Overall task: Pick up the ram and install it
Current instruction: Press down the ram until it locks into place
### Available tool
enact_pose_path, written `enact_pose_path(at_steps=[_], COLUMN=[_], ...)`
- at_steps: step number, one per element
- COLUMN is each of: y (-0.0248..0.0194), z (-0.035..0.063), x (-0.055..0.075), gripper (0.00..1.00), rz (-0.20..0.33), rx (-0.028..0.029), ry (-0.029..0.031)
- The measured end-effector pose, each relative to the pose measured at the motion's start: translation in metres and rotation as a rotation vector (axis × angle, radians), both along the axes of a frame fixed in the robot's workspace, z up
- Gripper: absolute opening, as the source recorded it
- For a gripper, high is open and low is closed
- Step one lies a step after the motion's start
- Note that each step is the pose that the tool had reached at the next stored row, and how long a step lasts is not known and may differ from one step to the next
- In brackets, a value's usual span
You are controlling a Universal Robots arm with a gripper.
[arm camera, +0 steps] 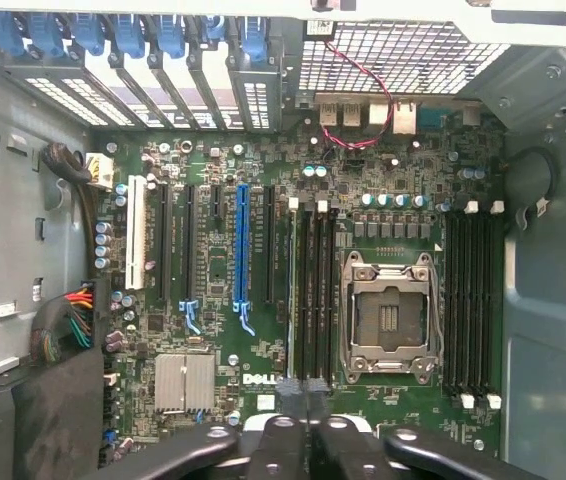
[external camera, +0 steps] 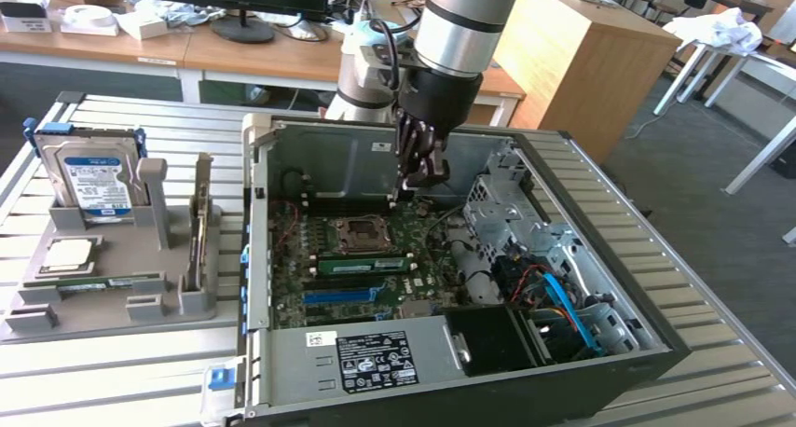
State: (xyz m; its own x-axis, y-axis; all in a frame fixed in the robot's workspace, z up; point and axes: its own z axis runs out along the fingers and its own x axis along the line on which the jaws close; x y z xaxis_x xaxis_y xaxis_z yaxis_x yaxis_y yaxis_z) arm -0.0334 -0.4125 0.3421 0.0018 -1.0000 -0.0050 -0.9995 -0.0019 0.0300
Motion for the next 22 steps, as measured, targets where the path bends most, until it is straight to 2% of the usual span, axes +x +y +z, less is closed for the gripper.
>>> enact_pose_path(at_steps=[15,22], y=[-0.0001,0.0], z=[0.0,-0.0002], x=[0.0009,0.0087], gripper=[0.1,0.1], rz=[0.0,0.0], rx=[-0.0001,0.0], ry=[0.0,0.0])
